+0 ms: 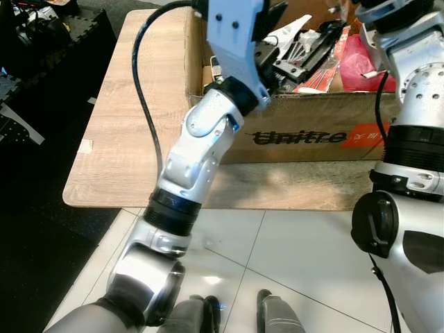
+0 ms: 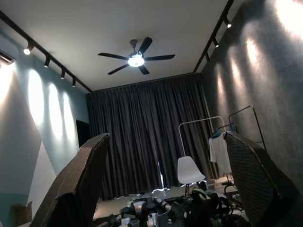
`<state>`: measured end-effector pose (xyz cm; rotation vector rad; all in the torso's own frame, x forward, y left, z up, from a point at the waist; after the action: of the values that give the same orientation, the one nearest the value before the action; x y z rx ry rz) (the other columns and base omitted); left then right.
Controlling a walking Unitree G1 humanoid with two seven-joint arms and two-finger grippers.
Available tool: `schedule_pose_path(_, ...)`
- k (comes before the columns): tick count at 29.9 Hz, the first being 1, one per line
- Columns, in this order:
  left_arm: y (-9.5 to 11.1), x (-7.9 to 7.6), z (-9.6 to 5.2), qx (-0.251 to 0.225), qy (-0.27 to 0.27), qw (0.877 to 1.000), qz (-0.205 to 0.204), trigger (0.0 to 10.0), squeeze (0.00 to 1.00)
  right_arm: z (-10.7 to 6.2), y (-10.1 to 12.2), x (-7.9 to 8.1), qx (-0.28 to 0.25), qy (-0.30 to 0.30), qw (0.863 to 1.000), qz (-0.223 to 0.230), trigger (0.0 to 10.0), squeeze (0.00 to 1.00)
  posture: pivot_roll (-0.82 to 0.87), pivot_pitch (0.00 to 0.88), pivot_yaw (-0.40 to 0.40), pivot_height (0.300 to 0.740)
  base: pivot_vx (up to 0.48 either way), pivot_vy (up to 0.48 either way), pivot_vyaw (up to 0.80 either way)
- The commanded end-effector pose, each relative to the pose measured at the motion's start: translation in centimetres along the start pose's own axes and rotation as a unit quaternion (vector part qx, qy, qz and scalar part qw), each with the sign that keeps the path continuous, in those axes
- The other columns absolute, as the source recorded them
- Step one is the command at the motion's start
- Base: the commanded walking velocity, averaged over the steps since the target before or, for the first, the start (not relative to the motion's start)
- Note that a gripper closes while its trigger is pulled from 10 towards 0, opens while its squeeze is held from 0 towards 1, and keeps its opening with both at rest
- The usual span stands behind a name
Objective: Picking trash to rubbish bin
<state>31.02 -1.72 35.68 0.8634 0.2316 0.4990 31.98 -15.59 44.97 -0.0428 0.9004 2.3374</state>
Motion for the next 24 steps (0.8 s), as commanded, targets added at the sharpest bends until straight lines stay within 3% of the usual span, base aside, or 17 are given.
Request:
schedule_pose_path(1,0.5,-1.6,0.8,-0.024,-0.032,0.999,-0.021,10.0,0.00,0.7,0.3,0.5,-0.012,0.013,1.000,-0.003,10.0,0.00,-0.12,0.276,0.135,0.740,0.000,0.000,0.00)
schedule_pose_path(5,1.3,-3.1,1.1,-0.042,-0.072,0.996,-0.041,10.0,0.00,0.8,0.3,0.6,-0.015,0.016,1.000,-0.002,10.0,0.00,-0.12,0.276,0.135,0.740,0.000,0.000,0.00)
schedule_pose_path(12,1.2,-3.7,1.1,-0.036,-0.089,0.995,-0.030,10.0,0.00,0.8,0.3,0.5,-0.018,0.017,1.000,-0.001,10.0,0.00,-0.11,0.275,0.137,0.740,0.000,0.000,0.00)
schedule_pose_path(24,-1.1,-5.7,0.6,0.001,-0.120,0.993,0.004,10.0,0.00,1.1,0.5,0.6,-0.024,0.021,0.999,-0.004,10.0,0.00,-0.11,0.275,0.141,0.740,0.000,0.000,0.00)
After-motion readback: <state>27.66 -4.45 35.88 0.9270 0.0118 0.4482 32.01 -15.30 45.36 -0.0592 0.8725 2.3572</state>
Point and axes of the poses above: a point about 5 cm out from each wrist's last joint towards the gripper, its own z axis pointing out of the wrist towards the gripper, its own y axis along the axis of the wrist's last joint, x = y × z, the point moved 1 cm from there along z, pointing out of the wrist towards the gripper, and after that the axes turned 10 degrees about -z, right-handed, at the moved point
